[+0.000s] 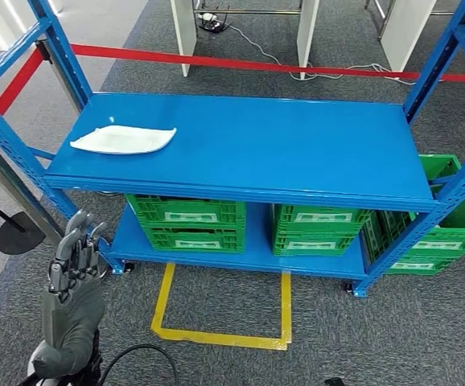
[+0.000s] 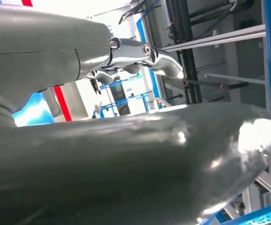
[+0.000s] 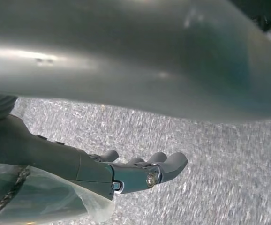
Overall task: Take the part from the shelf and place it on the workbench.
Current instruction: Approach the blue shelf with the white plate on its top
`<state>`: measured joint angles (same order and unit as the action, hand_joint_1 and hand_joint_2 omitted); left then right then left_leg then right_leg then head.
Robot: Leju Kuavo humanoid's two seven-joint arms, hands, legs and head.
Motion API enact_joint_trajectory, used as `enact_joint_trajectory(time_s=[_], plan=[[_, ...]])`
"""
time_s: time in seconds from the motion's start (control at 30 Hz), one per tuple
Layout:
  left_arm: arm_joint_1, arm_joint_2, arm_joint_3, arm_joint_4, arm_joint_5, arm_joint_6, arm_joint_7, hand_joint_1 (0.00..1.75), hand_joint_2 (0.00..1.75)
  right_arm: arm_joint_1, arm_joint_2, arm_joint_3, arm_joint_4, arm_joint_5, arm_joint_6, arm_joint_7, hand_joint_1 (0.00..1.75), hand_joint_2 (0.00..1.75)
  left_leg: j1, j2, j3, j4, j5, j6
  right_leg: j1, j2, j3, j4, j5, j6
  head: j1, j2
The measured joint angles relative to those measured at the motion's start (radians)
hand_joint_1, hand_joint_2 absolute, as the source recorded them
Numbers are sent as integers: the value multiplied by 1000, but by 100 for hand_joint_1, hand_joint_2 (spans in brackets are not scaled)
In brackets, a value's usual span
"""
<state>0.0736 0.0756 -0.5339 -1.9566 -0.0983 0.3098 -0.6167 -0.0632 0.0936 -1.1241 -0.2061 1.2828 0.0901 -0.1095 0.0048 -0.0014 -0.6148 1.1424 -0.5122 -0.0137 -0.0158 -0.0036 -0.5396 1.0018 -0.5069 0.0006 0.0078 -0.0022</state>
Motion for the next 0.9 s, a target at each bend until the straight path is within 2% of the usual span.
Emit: enact_joint_trajectory(time_s=[0.03, 0.07, 0.17, 0.23, 0.27, 0.33, 0.37, 0.4, 0.43, 0.5, 0.53, 0.57, 0.6, 0.67, 0.73, 0.77, 0.83, 0.87, 0.9], plan=[[0, 0, 0, 0, -3, 3, 1, 0, 0, 0, 0, 0, 0, 0, 0, 0, 0, 0, -1, 0, 29, -64, 23, 5, 2, 0, 1, 1, -2, 3, 0, 0], [1, 1, 0, 0, -6, 6, 3, 0, 0, -1, 0, -1, 0, -1, -1, 0, 0, 0, -3, 0, 47, -105, 33, 9, 3, 0, 0, 2, -3, 8, 1, 0], [8, 2, 1, 0, -15, 16, 10, 0, 0, -1, 0, -2, 0, -1, -2, 0, 0, 0, -6, -1, 53, -131, 31, 23, 4, -2, -3, -1, -3, 25, 2, 0], [11, 3, 1, 0, -21, 20, 15, 0, 0, -2, 0, -3, 0, -1, -2, 0, 0, 0, -2, 0, 56, -139, 36, 36, 4, -1, -17, 25, -25, 34, 4, 0], [12, 3, 1, 0, -23, 20, 19, 0, 0, -2, 0, -3, 0, -1, -2, 0, 0, 0, 0, 0, 57, -143, 38, 41, 4, 0, -38, 67, -50, 37, 5, 0], [15, 3, 2, 1, -26, 20, 25, 0, 0, 0, 0, -4, 1, -1, -2, 0, 0, 0, -1, 1, 56, -143, 38, 46, 3, 1, -104, 203, -112, 40, 7, 0], [19, 3, 2, 2, -26, 20, 27, 0, 0, 1, 0, -4, 1, 0, -2, 0, 0, 0, -2, 1, 56, -143, 37, 47, 3, 1, -134, 261, -130, 41, 7, 0], [21, 3, 3, 4, -27, 20, 30, 0, 0, 2, 0, -4, 2, 0, -2, 0, 0, 0, -3, 1, 57, -143, 37, 48, 3, 1, -150, 289, -130, 42, 7, 0], [24, 3, 3, 6, -27, 19, 33, 0, 0, 3, 0, -4, 2, 0, -2, 0, 0, 0, -4, 0, 58, -142, 36, 48, 3, 1, -145, 274, -108, 42, 7, 0], [27, 3, 4, 10, -27, 19, 38, 0, 0, 2, 0, -5, 2, 0, -3, 0, 0, 0, -4, -2, 62, -142, 34, 44, 3, 1, -88, 145, -34, 38, 7, 0], [28, 3, 4, 11, -26, 18, 39, 0, 0, 1, 0, -5, 2, 0, -3, 0, 0, 0, -6, -2, 63, -139, 31, 41, 4, 2, -53, 75, -8, 35, 7, 0], [28, 2, 5, 13, -26, 18, 40, 0, 0, -1, 0, -5, 2, 0, -3, 0, 0, 0, -8, -3, 62, -137, 29, 36, 4, 3, -29, 29, 5, 32, 7, 0], [30, 2, 6, 15, -26, 17, 41, 0, 0, -1, 0, -5, 2, 0, -3, 0, 0, 0, -9, -3, 61, -135, 29, 32, 5, 4, -17, 6, 7, 29, 7, 0], [33, 1, 9, 19, -25, 14, 42, 0, 0, 1, 0, -5, 2, 1, -3, 0, 0, 0, -10, -3, 60, -133, 29, 25, 5, 5, -14, 4, 6, 21, 6, 0], [35, 0, 13, 22, -22, 11, 43, 0, 0, 2, 1, -5, 2, 2, -3, 0, 0, 0, -8, -3, 53, -114, 11, 15, 2, 3, -13, 1, 8, 10, 4, 0], [36, 0, 15, 23, -21, 9, 43, 0, 0, 2, 2, -6, 2, 2, -3, 0, 0, 0, -7, -2, 38, -78, -13, 9, -1, 2, -12, -1, 9, 5, 2, 0], [39, 0, 17, 26, -21, 8, 44, 0, 0, 1, 2, -6, 2, 2, -4, 0, 0, 0, -3, -2, -19, 51, -79, -1, -1, 1, -12, -1, 9, -1, -1, 0], [41, 0, 18, 28, -20, 7, 44, 0, 0, 1, 2, -6, 2, 2, -5, 0, 0, 0, -1, -2, -48, 116, -103, -3, -1, 0, -12, -1, 8, -2, 0, 0], [43, 0, 19, 31, -19, 6, 44, 0, 0, 1, 2, -6, 2, 2, -5, 0, 0, 0, 0, -2, -66, 155, -110, -5, -1, 0, -12, -1, 8, -2, 0, 0]])
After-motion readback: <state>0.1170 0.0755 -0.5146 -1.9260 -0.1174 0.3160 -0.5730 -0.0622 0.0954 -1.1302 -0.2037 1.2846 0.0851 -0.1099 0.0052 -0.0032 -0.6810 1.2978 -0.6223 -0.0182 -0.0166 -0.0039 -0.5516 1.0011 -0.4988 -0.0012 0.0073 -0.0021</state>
